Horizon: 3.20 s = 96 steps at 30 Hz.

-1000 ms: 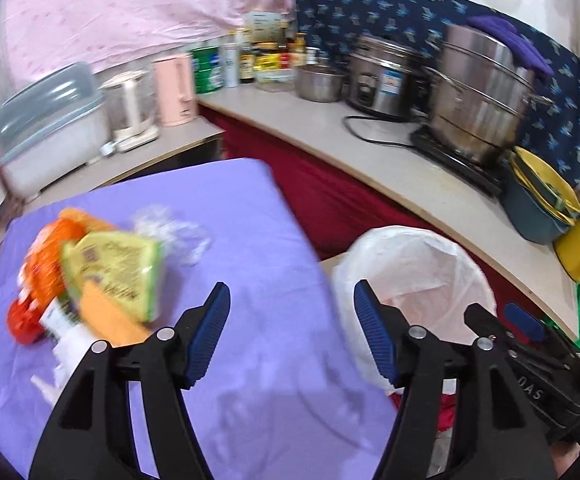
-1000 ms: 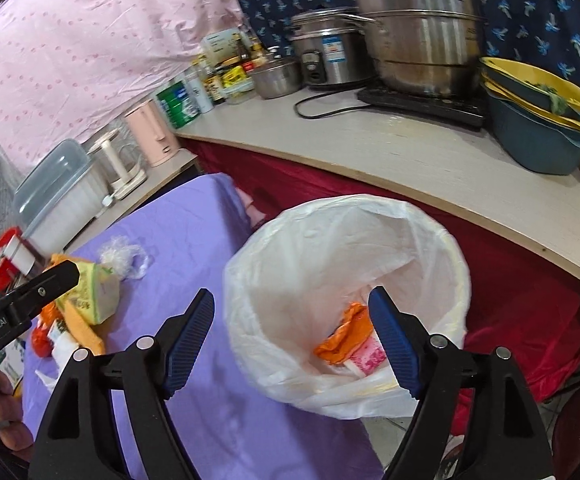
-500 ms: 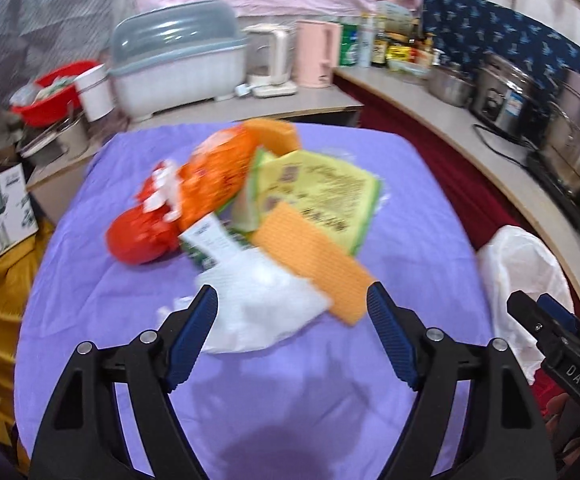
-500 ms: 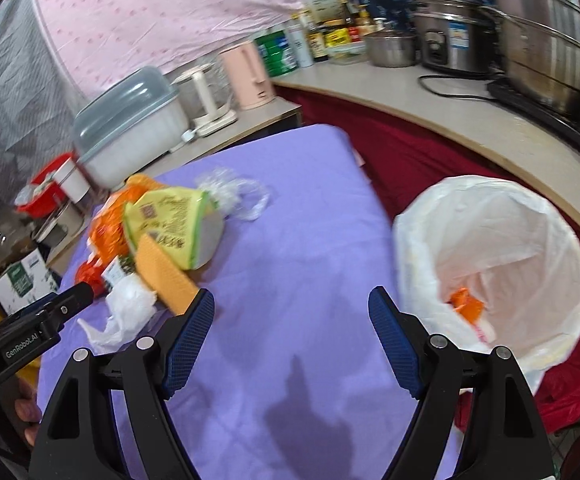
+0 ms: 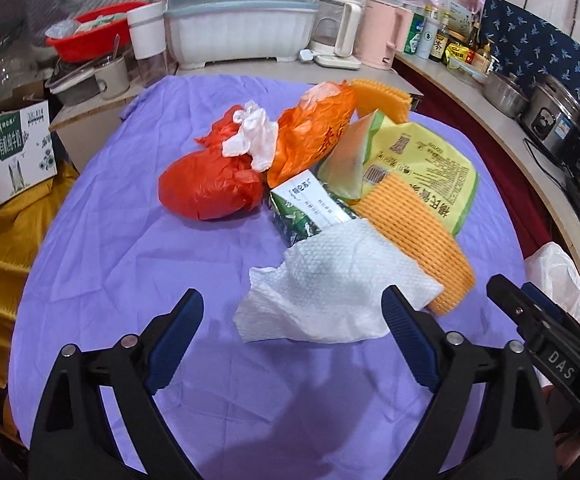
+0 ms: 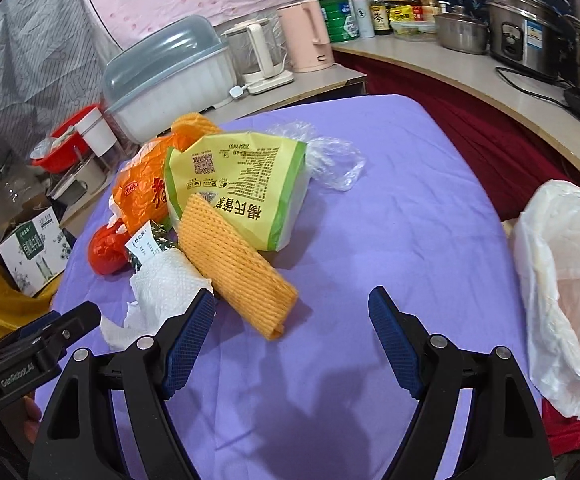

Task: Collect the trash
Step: 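Return both tools to the pile and grasp the orange foam net with the right tool, then carry the orange foam net into the bin and open the right tool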

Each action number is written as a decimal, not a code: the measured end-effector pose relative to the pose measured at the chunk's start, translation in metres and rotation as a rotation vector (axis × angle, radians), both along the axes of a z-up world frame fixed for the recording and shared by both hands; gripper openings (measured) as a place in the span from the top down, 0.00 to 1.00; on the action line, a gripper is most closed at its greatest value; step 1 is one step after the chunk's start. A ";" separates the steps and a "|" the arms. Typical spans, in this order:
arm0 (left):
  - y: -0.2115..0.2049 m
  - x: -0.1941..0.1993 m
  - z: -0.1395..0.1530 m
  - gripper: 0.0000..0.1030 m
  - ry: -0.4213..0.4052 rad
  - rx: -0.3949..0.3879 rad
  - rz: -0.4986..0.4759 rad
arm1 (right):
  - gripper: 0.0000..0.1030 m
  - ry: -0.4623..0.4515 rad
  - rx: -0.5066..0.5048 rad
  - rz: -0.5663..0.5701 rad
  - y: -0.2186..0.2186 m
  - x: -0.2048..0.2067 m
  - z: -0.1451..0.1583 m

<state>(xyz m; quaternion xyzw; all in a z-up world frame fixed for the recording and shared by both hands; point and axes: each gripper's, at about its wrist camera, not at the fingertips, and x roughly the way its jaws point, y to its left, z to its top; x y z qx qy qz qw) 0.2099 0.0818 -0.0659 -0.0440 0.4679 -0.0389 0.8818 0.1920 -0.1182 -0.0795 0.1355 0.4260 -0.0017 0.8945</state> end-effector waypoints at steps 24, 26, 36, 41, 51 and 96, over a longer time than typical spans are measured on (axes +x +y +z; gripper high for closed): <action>-0.007 0.023 -0.040 0.78 0.128 -0.038 -0.068 | 0.82 0.090 -0.010 0.098 0.022 0.027 -0.035; -0.009 0.018 -0.037 0.86 0.120 -0.036 -0.077 | 0.87 0.084 0.000 0.106 0.022 0.023 -0.032; -0.021 -0.014 0.005 0.95 0.030 -0.034 -0.118 | 0.91 -0.027 -0.014 0.120 0.024 -0.015 0.015; -0.031 -0.034 0.036 0.95 -0.034 -0.044 -0.144 | 0.91 -0.113 -0.013 0.089 0.010 -0.038 0.051; -0.087 -0.065 0.096 0.95 -0.163 -0.053 -0.252 | 0.91 -0.213 -0.027 -0.046 -0.052 -0.089 0.099; -0.384 -0.055 0.090 0.45 -0.244 -0.066 -0.617 | 0.50 -0.053 -0.017 -0.531 -0.277 -0.175 0.026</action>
